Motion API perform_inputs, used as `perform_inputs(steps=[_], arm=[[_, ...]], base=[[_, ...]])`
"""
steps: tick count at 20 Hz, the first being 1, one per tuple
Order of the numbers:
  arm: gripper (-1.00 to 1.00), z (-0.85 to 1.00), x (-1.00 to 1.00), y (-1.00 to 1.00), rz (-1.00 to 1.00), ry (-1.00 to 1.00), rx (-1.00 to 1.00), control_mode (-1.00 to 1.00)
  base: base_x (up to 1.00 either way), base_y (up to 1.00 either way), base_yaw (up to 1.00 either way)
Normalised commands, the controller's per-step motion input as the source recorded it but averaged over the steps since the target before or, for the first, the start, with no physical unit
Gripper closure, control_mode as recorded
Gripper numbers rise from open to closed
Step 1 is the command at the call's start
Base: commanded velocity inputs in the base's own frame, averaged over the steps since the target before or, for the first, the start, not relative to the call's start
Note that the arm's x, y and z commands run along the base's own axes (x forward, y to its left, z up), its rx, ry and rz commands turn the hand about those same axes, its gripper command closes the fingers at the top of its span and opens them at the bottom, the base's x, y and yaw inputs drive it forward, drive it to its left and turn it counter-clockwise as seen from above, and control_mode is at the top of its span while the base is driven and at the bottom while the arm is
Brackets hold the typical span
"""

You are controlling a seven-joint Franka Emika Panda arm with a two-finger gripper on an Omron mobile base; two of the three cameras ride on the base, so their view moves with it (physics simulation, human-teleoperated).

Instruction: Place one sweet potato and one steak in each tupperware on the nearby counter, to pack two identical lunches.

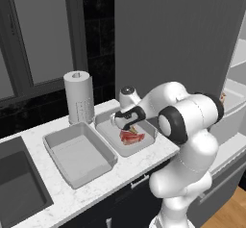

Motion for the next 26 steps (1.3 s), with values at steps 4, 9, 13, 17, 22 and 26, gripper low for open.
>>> perform_inputs(steps=[4, 9, 13, 17, 22, 26], arm=[[-1.0, 0.61, -0.89, -0.17, 0.0, 0.0, 0.0, -1.0], [-1.0, 0.85, -0.91, -0.27, 0.0, 0.03, 0.01, -1.0], [-1.0, 1.0, -0.62, -0.31, 0.0, 0.02, 0.0, -1.0], [-1.0, 0.99, -0.56, -0.13, 0.0, 0.13, 0.0, -1.0], [-1.0, 0.48, -0.92, 0.0, 0.02, 0.2, 0.02, -1.0], [-1.0, -0.09, -1.0, 0.08, 0.01, 0.09, 0.14, -1.0]], base=[[0.0, 0.0, 0.0], [0.0, 0.0, 0.0], [0.0, 0.0, 0.0], [0.0, 0.0, 0.0], [0.0, 0.0, 0.0], [0.0, 0.0, 0.0]])
